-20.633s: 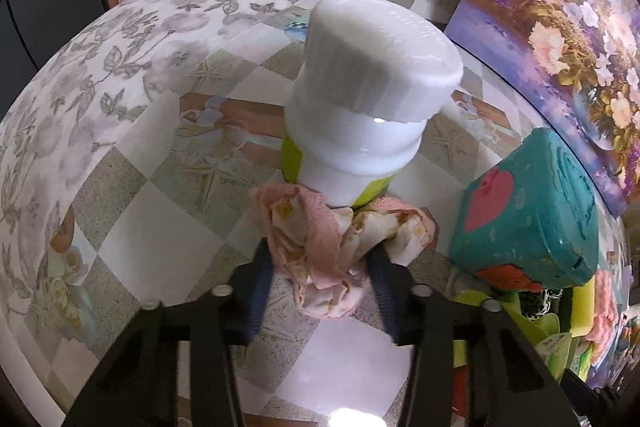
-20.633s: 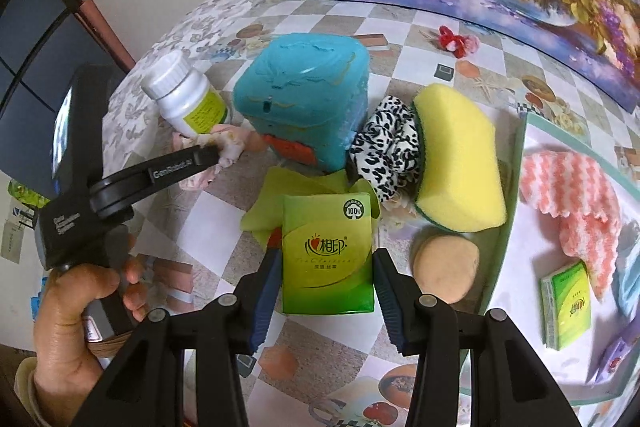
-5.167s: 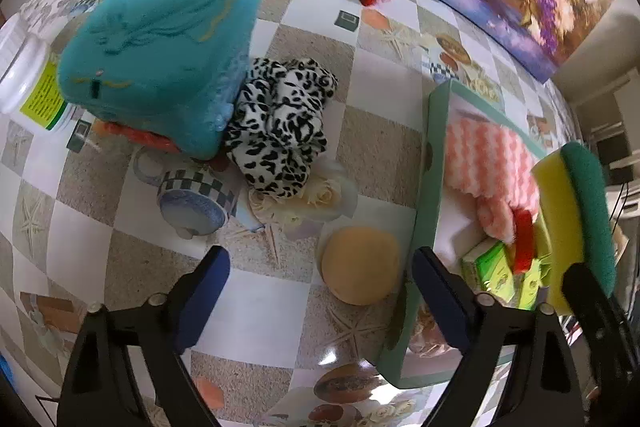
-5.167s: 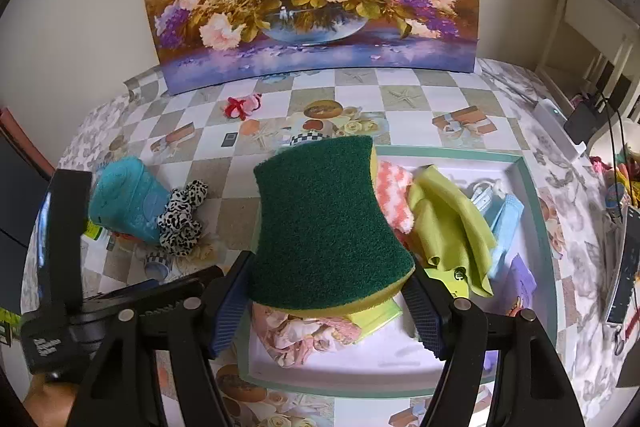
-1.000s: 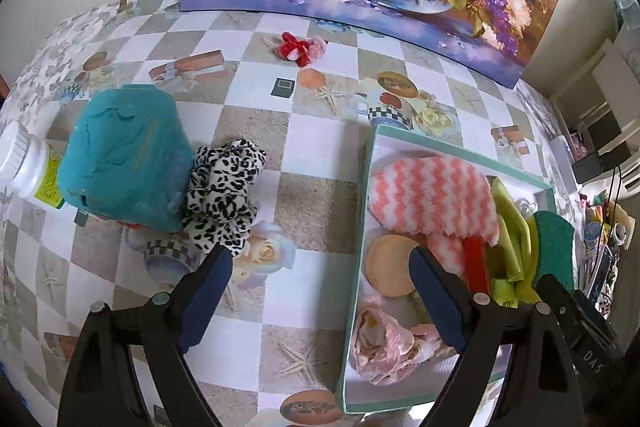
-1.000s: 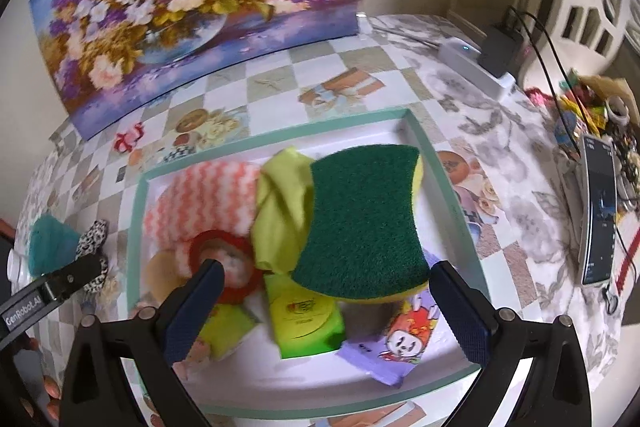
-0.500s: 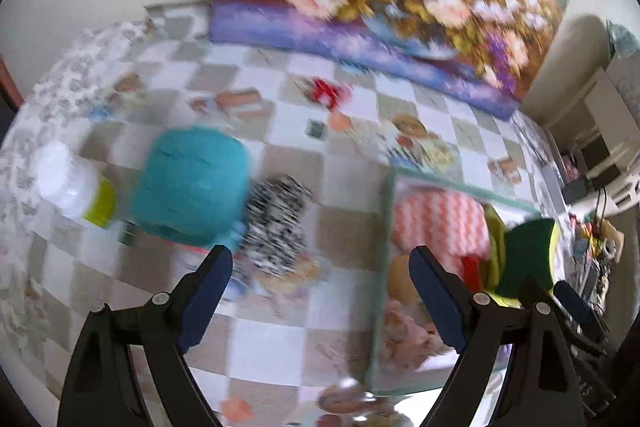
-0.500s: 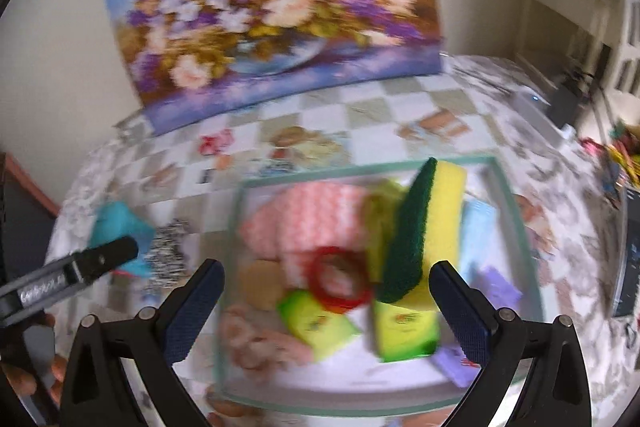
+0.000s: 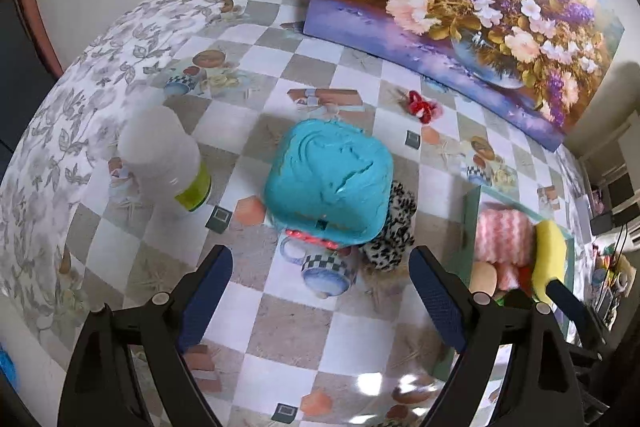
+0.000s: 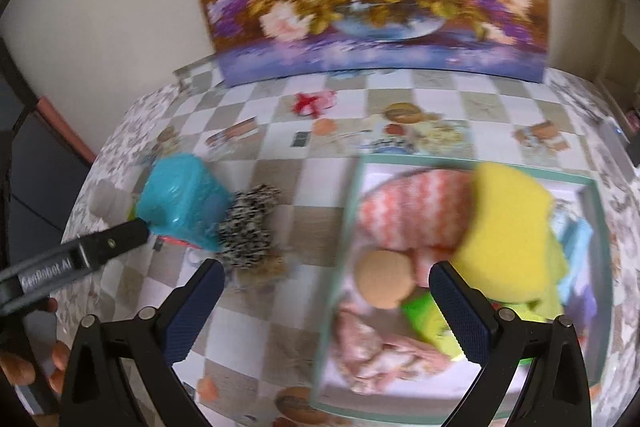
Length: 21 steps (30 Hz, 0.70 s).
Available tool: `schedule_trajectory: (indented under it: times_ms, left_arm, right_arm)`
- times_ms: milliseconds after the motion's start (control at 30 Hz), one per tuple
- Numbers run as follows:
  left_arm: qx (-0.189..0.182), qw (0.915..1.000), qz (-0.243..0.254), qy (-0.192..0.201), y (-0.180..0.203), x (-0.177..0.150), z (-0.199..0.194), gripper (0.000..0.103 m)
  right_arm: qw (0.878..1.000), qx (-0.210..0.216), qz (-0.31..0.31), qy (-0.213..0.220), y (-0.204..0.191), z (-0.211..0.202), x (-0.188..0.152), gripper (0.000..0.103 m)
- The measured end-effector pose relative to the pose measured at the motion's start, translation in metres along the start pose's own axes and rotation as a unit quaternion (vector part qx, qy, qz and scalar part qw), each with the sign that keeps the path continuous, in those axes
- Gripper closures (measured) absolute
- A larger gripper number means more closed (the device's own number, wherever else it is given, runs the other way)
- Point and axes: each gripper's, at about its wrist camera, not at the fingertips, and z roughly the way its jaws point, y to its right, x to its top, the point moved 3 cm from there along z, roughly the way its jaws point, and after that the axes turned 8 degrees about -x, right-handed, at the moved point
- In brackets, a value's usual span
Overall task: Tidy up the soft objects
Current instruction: 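Move the right tool to the leopard-print scrunchie and close on it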
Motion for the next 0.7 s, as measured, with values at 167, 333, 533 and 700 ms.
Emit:
schedule_trajectory:
  times_ms: [167,333,533,700]
  left_arm:
    - [-0.012,0.9996,-0.012,-0.022,-0.008,-0.007,0.011,0.013]
    - [-0.032,0.9979,-0.048,-0.029,-0.025,-0.01,0.017,0.013]
    - [-0.004,0.9955,-0.093,-0.021,-0.049,-0.008,0.022,0.013]
    - [0.004,0.9898,-0.138,-0.035,-0.069,-0.012,0.038,0.013]
  right_arm:
    - [0.999,-0.003,-0.032,-0.016,-0.029,0.017,0.0,0.0]
    - [0.998,-0.005,-0.054,-0.025,-0.042,0.029,0.001,0.005]
    - [0.997,-0.005,-0.065,-0.041,-0.05,0.047,0.001,0.011]
    - [0.996,0.004,-0.078,-0.053,-0.063,0.061,0.0,0.015]
